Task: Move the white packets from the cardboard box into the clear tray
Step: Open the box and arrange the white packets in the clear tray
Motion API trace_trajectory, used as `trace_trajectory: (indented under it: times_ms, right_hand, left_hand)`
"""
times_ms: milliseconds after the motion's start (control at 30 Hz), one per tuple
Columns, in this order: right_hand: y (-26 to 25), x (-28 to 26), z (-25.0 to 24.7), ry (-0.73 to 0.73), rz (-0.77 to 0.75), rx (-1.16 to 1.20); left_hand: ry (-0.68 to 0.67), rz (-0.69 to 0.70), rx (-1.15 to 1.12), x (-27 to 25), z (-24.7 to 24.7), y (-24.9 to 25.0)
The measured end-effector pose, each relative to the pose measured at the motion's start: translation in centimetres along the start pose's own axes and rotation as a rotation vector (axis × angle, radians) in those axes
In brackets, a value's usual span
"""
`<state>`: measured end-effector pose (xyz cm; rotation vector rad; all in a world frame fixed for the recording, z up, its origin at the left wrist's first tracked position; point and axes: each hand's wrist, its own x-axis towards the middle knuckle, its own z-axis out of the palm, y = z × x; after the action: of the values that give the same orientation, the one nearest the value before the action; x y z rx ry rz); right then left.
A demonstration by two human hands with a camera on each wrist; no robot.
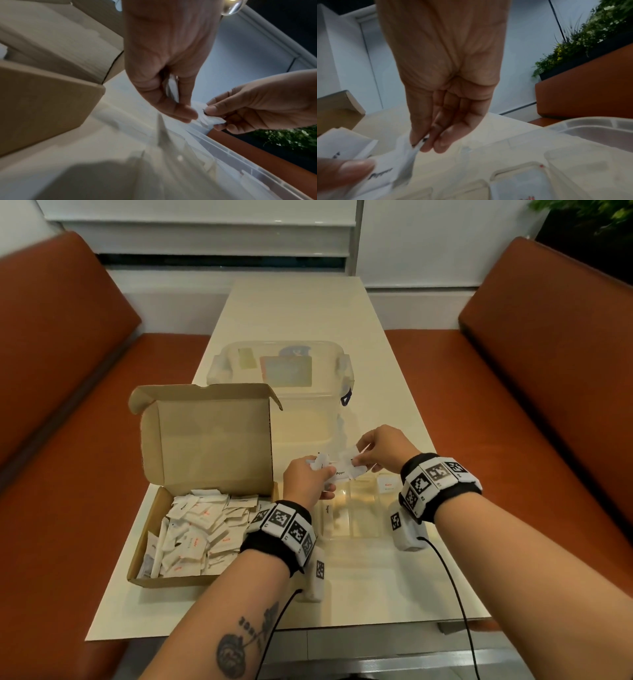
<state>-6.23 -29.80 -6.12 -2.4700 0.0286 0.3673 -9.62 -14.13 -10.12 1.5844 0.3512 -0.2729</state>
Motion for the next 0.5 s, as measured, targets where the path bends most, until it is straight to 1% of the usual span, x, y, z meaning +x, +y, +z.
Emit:
trace_trajectory:
  times_ms: [67, 100, 200, 267, 367, 500]
  right_hand:
    - [-0.1, 0.2, -0.2, 0.022, -0.006, -0.134]
    - [-0.3, 0.2, -0.3, 0.011, -0.008, -0.227]
    - [-1.0, 0.3, -0.1, -0.067, -0.016, -0.490]
    - [-1.6, 0.5, 0.2, -0.113, -0.019, -0.609]
    - [-2.1, 0.7, 0.8, -0.163, -0.020, -0.703]
    - [-3.0, 1.1, 1.8, -0.239, -0.024, -0.754]
  left_hand:
    - [0.016, -0.004, 0.010, 0.1, 0.0, -0.3]
    - [0.017, -0.005, 0.013, 0.2, 0.0, -0.3]
    - [0.013, -0.008, 0.000, 0.4, 0.1, -0.4]
    - [0.015, -0.015, -0.018, 0.6, 0.0, -0.4]
    - [0.023, -0.025, -0.043, 0.6, -0.1, -0.3]
    - [0.023, -0.017, -0.038, 0.6, -0.1, -0.4]
